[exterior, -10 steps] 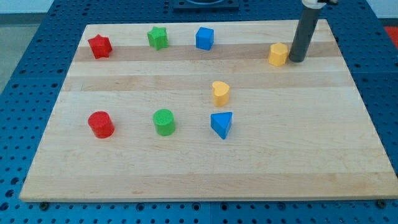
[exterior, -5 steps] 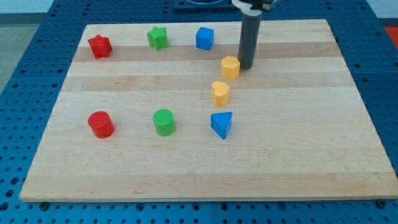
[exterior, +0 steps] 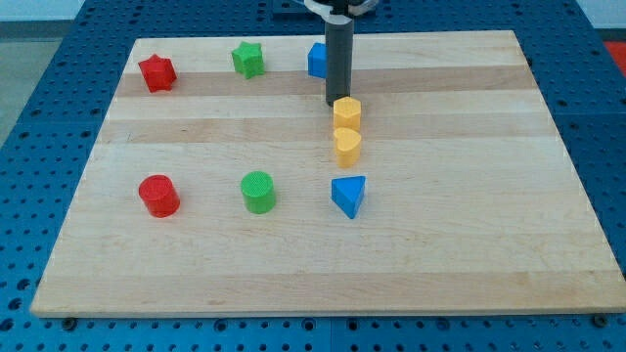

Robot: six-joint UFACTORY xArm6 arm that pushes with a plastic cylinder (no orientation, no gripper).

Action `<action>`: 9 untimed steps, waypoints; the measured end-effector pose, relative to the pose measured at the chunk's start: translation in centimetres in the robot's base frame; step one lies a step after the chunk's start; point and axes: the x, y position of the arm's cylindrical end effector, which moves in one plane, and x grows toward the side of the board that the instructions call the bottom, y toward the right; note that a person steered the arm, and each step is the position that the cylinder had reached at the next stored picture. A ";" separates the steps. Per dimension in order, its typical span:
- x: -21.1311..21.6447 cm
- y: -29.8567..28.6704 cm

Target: Slide the yellow hexagon towards the top of yellow heart

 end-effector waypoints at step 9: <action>-14.5 4.2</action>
